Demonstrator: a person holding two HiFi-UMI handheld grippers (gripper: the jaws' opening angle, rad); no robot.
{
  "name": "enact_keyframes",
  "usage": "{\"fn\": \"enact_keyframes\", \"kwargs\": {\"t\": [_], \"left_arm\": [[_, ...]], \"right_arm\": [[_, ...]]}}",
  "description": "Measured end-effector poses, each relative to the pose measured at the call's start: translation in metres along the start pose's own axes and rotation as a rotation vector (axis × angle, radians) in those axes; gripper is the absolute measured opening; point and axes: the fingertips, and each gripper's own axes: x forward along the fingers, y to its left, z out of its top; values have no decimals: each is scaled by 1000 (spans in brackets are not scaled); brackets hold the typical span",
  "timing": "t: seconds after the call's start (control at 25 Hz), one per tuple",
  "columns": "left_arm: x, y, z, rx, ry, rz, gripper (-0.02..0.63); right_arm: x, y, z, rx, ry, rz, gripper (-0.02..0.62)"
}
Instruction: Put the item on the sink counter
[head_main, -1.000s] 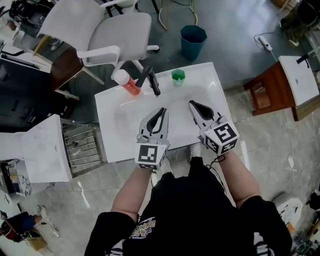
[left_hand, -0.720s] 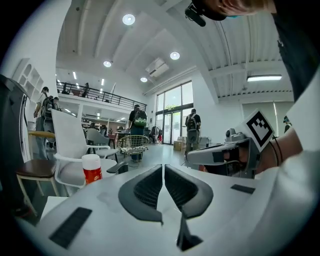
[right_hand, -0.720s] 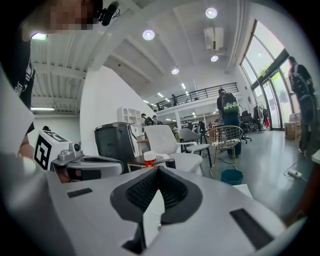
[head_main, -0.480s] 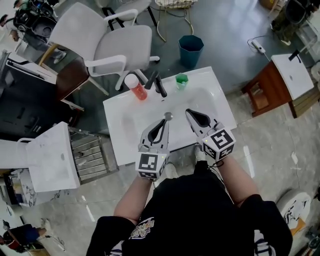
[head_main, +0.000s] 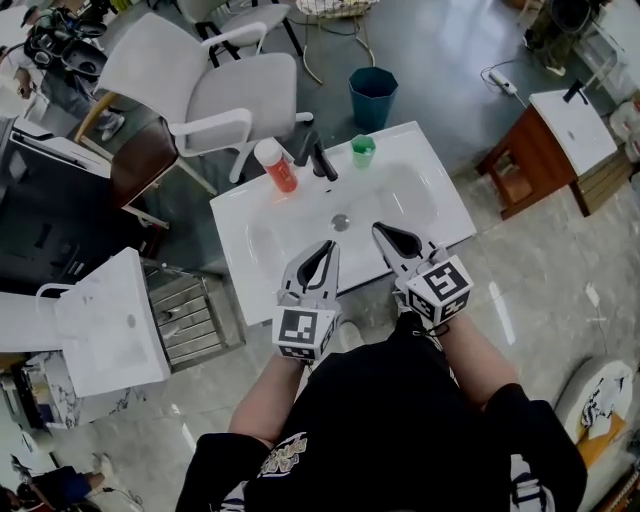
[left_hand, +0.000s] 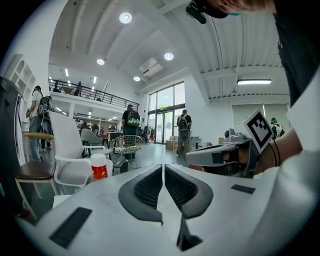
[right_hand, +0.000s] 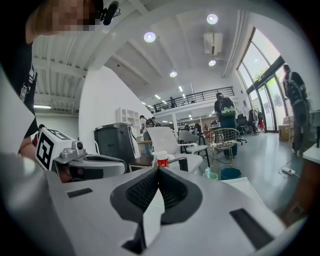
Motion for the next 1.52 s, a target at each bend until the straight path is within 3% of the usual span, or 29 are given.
{"fn": "enact_keyframes", "kwargs": {"t": [0.52,1.52], "left_arm": [[-27,-2,-9,-9,13,-9,26],[-23,-16,-10,-9,21,-26,26]], "right_arm": [[-11,31,-11,0,12,-1,54],[-23,25,-10,-7,8,-9,54]]}}
